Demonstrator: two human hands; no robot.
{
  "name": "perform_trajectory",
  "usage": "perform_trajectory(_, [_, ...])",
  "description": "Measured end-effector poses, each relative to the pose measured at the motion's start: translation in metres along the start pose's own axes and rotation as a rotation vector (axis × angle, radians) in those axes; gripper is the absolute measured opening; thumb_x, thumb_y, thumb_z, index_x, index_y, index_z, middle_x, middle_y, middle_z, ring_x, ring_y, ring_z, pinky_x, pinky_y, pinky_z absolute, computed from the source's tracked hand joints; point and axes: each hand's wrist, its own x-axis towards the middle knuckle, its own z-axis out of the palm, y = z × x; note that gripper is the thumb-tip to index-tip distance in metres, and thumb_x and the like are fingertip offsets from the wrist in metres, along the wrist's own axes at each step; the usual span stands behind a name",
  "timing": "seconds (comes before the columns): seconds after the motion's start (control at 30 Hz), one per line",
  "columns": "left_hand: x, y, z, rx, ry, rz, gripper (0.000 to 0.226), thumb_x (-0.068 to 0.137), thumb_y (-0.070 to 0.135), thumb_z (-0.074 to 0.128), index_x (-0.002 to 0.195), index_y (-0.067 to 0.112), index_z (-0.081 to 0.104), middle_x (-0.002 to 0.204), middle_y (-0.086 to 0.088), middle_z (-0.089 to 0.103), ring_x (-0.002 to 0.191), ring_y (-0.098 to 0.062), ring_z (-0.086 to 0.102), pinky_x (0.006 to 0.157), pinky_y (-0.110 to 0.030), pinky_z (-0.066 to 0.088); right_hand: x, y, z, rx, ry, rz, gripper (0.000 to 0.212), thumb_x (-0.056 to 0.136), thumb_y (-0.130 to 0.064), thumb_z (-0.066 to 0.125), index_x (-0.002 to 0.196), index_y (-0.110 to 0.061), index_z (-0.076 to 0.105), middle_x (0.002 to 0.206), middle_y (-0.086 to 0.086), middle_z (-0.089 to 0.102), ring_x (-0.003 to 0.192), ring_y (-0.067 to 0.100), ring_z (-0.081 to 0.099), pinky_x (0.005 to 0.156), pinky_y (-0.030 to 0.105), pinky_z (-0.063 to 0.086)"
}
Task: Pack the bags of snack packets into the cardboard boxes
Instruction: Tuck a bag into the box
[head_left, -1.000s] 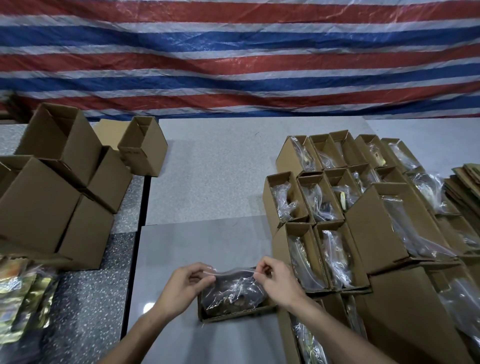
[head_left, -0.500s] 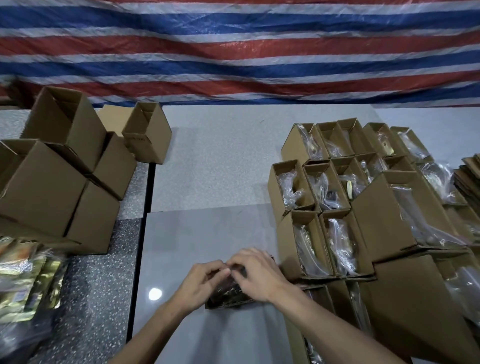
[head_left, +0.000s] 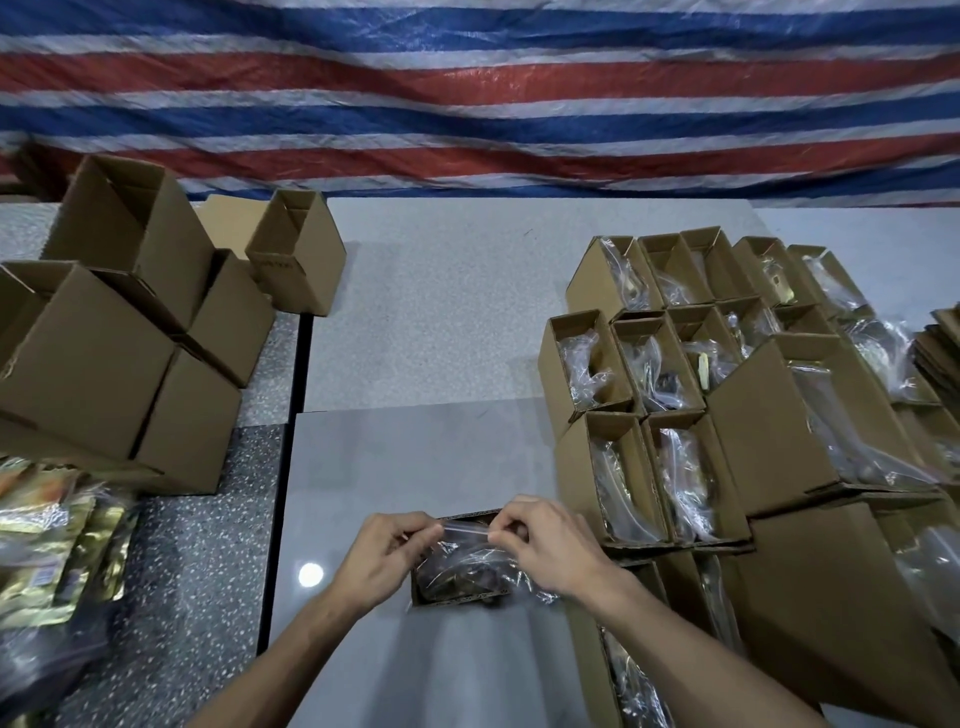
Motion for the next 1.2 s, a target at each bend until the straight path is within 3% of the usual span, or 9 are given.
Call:
perform_trajectory(0.13, [-0.001,-0.005,-0.007,-0.059,0.051,-0.052,0.026,0.097,0.013,0.061,0.084,0.029,0.077,0.076,-0.004,0.072,0.070,-0.014,0.067,0.067,-0.027,0.055,-0.004,0.008,-0.005,-0.023,-0.014,0.040,0.018,0.094,-0.046,0.057,0.099,-0.033,0.068,0.105,-0.019,0.065,0.093,0.003,0.057,0.082,0.027,0.044])
perform_trajectory(0.27, [-0.003,-0.006,-0.010,-0.058,0.069,-0.075,0.029,0.097,0.012,0.061,0.084,0.032,0.077,0.076,-0.004,0.073,0.071,-0.011,0.065,0.066,-0.027,0.054,-0.010,0.016,-0.010,-0.033,-0.022,0.057,0.016,0.094,-0.045,0.058,0.098,-0.033,0.069,0.102,-0.020,0.066,0.094,0.005,0.060,0.085,0.029,0.048])
perform_trajectory(0.4, [-0.004,-0.002,-0.009,-0.119,0.092,-0.106,0.028,0.097,0.011,0.061,0.080,0.027,0.078,0.075,-0.006,0.072,0.070,-0.009,0.063,0.067,-0.026,0.053,-0.013,0.020,-0.015,-0.028,-0.024,0.079,0.015,0.094,-0.045,0.060,0.096,-0.033,0.069,0.091,-0.023,0.061,0.087,0.002,0.057,0.081,0.028,0.047])
perform_trajectory(0.7, [-0.007,0.004,-0.011,-0.142,0.151,-0.139,0.025,0.096,0.008,0.061,0.078,0.014,0.078,0.073,-0.008,0.072,0.066,-0.011,0.064,0.064,-0.029,0.054,-0.022,0.035,-0.025,-0.001,-0.060,0.114,0.009,0.095,-0.040,0.062,0.095,-0.034,0.069,0.094,-0.024,0.063,0.090,0.001,0.060,0.090,0.036,0.051])
perform_trajectory(0.87, [-0.005,0.006,-0.010,-0.169,0.155,-0.148,0.024,0.096,0.008,0.061,0.080,0.012,0.078,0.074,-0.010,0.072,0.067,-0.015,0.065,0.064,-0.029,0.054,-0.025,0.042,-0.027,0.038,-0.049,0.108,0.010,0.095,-0.038,0.063,0.098,-0.033,0.071,0.087,-0.033,0.055,0.083,-0.009,0.058,0.088,0.027,0.051])
perform_trajectory(0.97, [-0.005,0.011,-0.007,-0.176,0.192,-0.139,0.028,0.098,0.009,0.058,0.075,0.013,0.075,0.072,-0.012,0.071,0.068,-0.018,0.066,0.068,-0.030,0.055,-0.024,0.042,-0.028,0.142,-0.017,0.137,0.009,0.095,-0.033,0.064,0.087,-0.036,0.067,0.082,-0.025,0.062,0.072,-0.010,0.060,0.073,0.018,0.049])
perform_trajectory(1.03, [-0.004,0.018,0.001,-0.192,0.231,-0.138,0.028,0.101,0.013,0.054,0.077,0.009,0.068,0.075,-0.010,0.073,0.072,-0.020,0.069,0.074,-0.034,0.057,-0.022,0.038,-0.026,0.297,0.046,0.183,0.013,0.096,-0.029,0.062,0.084,-0.032,0.065,0.078,-0.014,0.067,0.067,-0.005,0.062,0.067,0.019,0.050])
perform_trajectory(1.13, [-0.005,0.029,0.014,-0.247,0.237,-0.185,0.030,0.107,0.023,0.041,0.086,0.004,0.053,0.085,-0.007,0.077,0.084,-0.022,0.074,0.078,-0.033,0.057,-0.018,0.027,-0.015,0.579,0.055,0.243,0.017,0.102,-0.025,0.050,0.091,-0.021,0.062,0.094,-0.006,0.074,0.091,0.004,0.067,0.091,0.035,0.053])
perform_trajectory(1.2, [-0.006,0.038,0.016,-0.325,0.225,-0.232,0.032,0.108,0.026,0.035,0.089,0.004,0.047,0.084,-0.010,0.076,0.083,-0.027,0.074,0.076,-0.036,0.058,-0.015,0.020,-0.008,0.691,0.008,0.261,0.022,0.106,-0.025,0.038,0.095,-0.015,0.054,0.096,-0.005,0.076,0.097,0.009,0.070,0.098,0.042,0.049])
